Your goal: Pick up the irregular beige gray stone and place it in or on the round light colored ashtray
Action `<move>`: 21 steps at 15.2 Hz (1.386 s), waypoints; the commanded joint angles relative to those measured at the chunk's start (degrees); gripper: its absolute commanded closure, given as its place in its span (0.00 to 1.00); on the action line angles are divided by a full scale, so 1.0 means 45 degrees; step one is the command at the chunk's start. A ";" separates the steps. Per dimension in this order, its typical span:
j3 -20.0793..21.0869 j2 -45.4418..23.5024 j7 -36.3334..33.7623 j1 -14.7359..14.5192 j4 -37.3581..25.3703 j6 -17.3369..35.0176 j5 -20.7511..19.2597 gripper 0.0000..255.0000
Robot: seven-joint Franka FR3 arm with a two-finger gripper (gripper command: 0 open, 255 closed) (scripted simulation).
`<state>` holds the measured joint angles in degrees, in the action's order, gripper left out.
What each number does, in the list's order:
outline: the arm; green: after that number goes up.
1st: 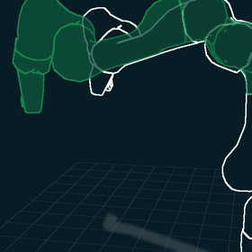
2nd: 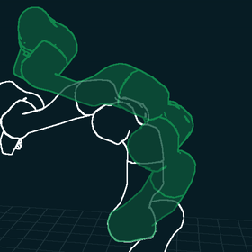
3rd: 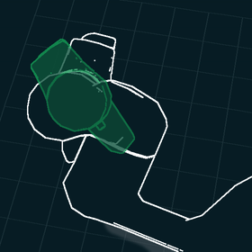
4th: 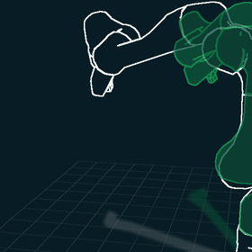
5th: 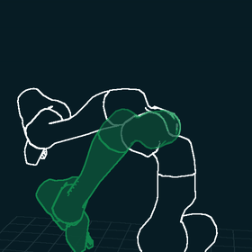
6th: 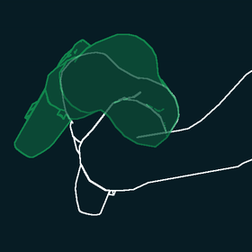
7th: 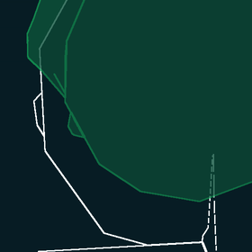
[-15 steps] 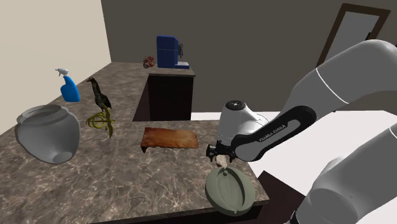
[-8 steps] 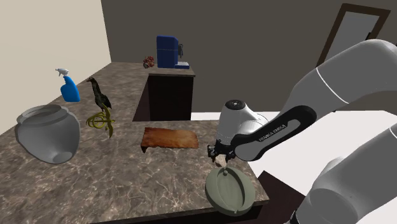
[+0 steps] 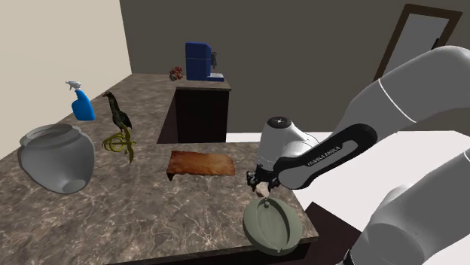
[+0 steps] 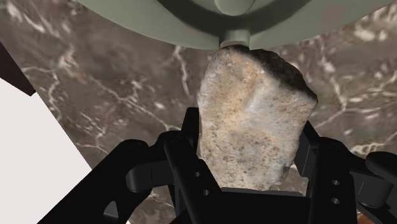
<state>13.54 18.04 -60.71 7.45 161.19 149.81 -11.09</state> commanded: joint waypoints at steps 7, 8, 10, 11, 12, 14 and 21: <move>-0.0356 0.1314 0.0710 -0.0447 -0.0445 -0.1756 0.0698 1.00; -0.0392 0.1465 0.0780 -0.0489 -0.0519 -0.1978 0.0759 1.00; -0.0458 0.1754 0.0909 -0.0562 -0.0677 -0.2418 0.0868 1.00; -0.0489 0.1891 0.0969 -0.0594 -0.0761 -0.2636 0.0916 1.00; -0.0518 0.2023 0.1026 -0.0624 -0.0848 -0.2852 0.0961 1.00; -0.0574 0.2272 0.1134 -0.0677 -0.1032 -0.3280 0.1040 1.00; -0.0180 0.3909 0.0700 -0.1408 -0.0512 -0.4474 0.1669 1.00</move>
<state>12.21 33.91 -56.92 1.94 158.05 130.66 -4.27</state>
